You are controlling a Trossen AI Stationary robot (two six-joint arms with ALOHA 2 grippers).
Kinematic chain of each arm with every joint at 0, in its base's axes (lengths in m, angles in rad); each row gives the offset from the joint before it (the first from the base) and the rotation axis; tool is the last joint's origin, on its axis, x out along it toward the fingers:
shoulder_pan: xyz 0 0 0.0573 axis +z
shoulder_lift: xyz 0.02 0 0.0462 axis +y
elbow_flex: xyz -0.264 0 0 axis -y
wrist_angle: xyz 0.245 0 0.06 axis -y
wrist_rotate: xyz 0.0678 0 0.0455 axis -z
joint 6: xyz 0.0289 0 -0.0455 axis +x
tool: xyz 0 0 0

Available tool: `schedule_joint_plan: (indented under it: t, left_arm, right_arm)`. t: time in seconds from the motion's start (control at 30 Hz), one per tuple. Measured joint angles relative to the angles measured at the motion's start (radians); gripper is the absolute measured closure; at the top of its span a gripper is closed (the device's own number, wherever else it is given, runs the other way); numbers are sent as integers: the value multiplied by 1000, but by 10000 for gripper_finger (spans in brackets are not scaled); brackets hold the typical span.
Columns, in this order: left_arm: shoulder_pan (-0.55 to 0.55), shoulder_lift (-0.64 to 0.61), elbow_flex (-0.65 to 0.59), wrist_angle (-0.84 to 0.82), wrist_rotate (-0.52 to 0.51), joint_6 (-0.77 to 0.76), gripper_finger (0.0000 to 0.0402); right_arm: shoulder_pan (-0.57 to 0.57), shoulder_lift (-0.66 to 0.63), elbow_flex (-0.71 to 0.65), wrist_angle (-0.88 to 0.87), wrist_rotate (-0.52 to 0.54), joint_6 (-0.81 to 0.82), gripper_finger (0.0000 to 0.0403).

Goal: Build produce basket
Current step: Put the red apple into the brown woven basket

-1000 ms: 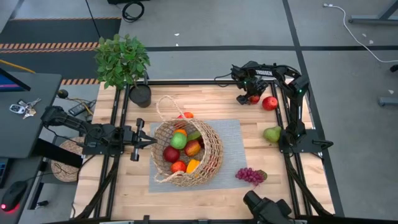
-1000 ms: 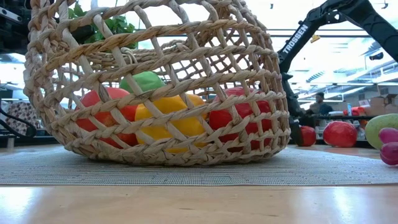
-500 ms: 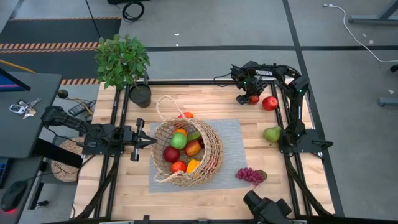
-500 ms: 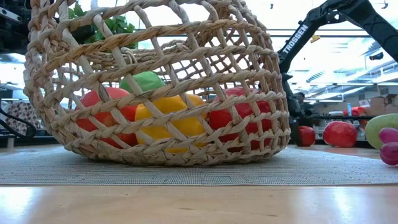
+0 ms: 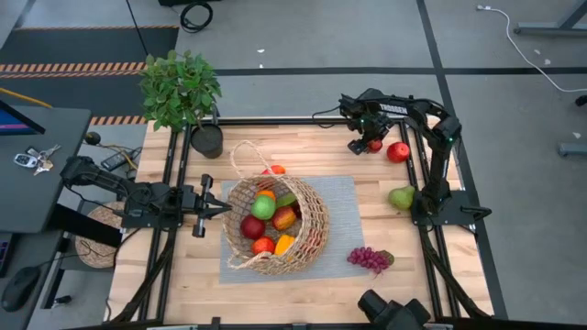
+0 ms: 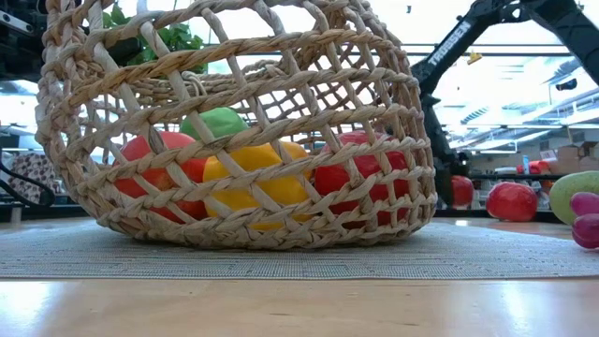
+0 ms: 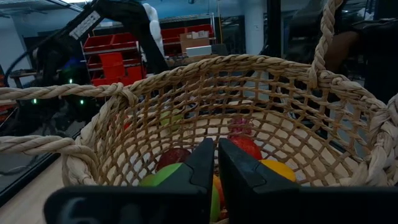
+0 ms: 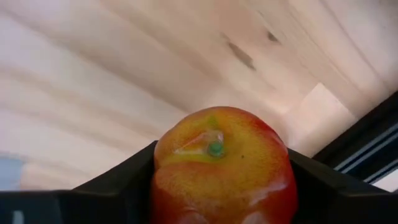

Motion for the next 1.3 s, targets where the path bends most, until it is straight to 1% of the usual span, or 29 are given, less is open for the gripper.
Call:
schedule_joint_plan:
  t: [0.17, 0.4, 0.67, 0.93, 1.07, 1.2, 1.3]
  left_arm:
    - [0, 0, 0, 0, 0, 0, 366]
    - [0, 0, 0, 0, 0, 0, 374]
    - [0, 0, 0, 0, 0, 0, 366]
    - [0, 0, 0, 0, 0, 0, 373]
    - [0, 0, 0, 0, 0, 0, 371]
    - [0, 0, 0, 0, 0, 0, 366]
    - [0, 0, 0, 0, 0, 0, 367]
  right_arm:
    - [68, -91, 0, -25, -15, 30, 133]
    - [172, -203, 0, -32, -109, 42, 130]
    - [268, -276, 0, -32, -120, 86, 129]
    - [349, -314, -1, -31, -130, 104, 129]
    - [371, -314, -2, -27, -187, 88, 129]
    - [388, -314, -27, -9, -299, 70, 129]
    - [418, -314, -57, -15, -360, 61, 129]
